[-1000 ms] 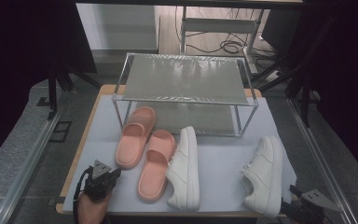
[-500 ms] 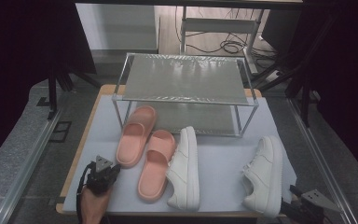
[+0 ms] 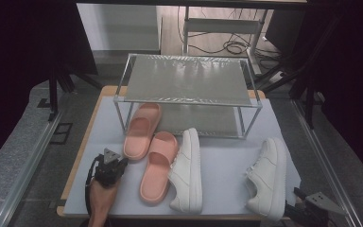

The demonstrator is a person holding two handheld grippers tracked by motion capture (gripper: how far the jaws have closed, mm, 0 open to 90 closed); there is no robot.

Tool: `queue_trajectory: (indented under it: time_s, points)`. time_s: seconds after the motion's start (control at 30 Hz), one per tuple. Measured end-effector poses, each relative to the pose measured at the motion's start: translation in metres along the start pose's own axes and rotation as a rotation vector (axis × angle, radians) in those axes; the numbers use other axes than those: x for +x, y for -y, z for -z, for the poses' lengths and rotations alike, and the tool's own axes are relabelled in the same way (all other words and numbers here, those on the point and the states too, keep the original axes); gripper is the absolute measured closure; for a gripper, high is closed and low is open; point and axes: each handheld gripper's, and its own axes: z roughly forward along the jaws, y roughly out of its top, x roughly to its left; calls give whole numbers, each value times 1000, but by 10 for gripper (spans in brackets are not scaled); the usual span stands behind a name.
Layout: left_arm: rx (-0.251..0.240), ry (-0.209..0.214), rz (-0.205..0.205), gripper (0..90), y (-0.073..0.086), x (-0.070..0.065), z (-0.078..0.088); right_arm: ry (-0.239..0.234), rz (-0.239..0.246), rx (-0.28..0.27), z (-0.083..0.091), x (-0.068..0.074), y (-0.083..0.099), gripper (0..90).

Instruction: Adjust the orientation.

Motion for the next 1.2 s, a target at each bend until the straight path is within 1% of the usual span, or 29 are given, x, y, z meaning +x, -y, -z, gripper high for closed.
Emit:
queue_trajectory:
  time_s: [0.27,0.33,0.4,0.67,1.0,1.2]
  points:
    - [-17,3,-13,897,-19,-1,-8,0,0,0,0,0,0,264]
    - [-14,2,-15,897,-21,-1,-10,0,0,0,0,0,0,264]
    - [-8,-6,-22,897,-26,-1,-15,0,0,-1,0,0,0,264]
    - [-7,-2,-19,897,-35,2,-28,0,-1,-2,0,0,0,264]
    - [-11,1,-14,897,-47,3,-42,1,-1,-4,0,0,0,264]
    - [-1,-2,-28,897,-55,2,-52,1,-1,-5,0,0,0,264]
